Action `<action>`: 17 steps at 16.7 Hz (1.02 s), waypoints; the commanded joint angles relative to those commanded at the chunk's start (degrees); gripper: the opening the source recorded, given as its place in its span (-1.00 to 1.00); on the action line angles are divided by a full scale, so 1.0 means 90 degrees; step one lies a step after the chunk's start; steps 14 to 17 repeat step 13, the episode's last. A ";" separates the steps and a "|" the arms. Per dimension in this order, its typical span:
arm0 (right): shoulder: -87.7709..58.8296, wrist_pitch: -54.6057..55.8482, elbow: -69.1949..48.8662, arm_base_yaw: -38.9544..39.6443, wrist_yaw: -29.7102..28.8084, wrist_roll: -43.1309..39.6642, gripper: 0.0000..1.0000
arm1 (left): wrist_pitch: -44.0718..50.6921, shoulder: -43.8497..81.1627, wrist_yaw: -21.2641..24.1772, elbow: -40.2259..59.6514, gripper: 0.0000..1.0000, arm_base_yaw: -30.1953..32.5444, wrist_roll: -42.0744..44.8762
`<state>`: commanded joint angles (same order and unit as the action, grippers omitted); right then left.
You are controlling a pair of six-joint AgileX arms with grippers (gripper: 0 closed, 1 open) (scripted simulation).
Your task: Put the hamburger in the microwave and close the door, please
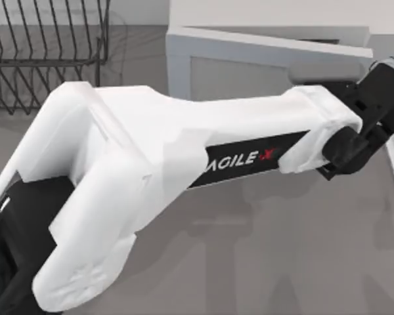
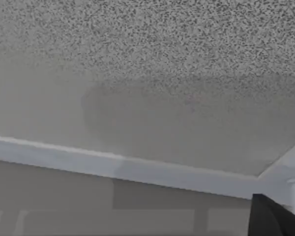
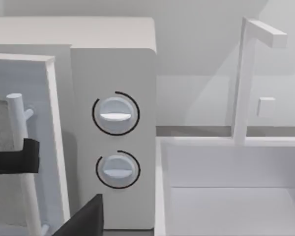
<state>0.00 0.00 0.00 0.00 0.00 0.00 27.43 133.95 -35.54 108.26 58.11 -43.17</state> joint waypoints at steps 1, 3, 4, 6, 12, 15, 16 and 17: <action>0.0000 0.0000 0.0000 0.0000 0.0000 0.0000 1.00 | 0.0056 0.0120 0.0039 0.0149 -1.00 -0.0071 0.0040; 0.0000 0.0000 0.0000 0.0000 0.0000 0.0000 1.00 | 0.0194 0.0509 0.0141 0.0637 -1.00 -0.0210 0.0177; 0.0000 0.0000 0.0000 0.0000 0.0000 0.0000 1.00 | 0.0266 0.0706 0.0193 0.0971 -1.00 -0.0279 0.0261; 0.0000 0.0000 0.0000 0.0000 0.0000 0.0000 1.00 | 0.0417 0.1033 0.0294 0.1810 -1.00 -0.0386 0.0424; 0.0000 0.0000 0.0000 0.0000 0.0000 0.0000 1.00 | 0.0812 0.1943 0.0606 0.3270 -1.00 -0.0860 0.0862; 0.0000 0.0000 0.0000 0.0000 0.0000 0.0000 1.00 | 0.0831 0.1964 0.0609 0.3287 -1.00 -0.0879 0.0878; 0.0000 0.0000 0.0000 0.0000 0.0000 0.0000 1.00 | 0.0831 0.1964 0.0609 0.3287 -1.00 -0.0879 0.0878; 0.0000 0.0000 0.0000 0.0000 0.0000 0.0000 1.00 | 0.0831 0.1964 0.0609 0.3287 -1.00 -0.0879 0.0878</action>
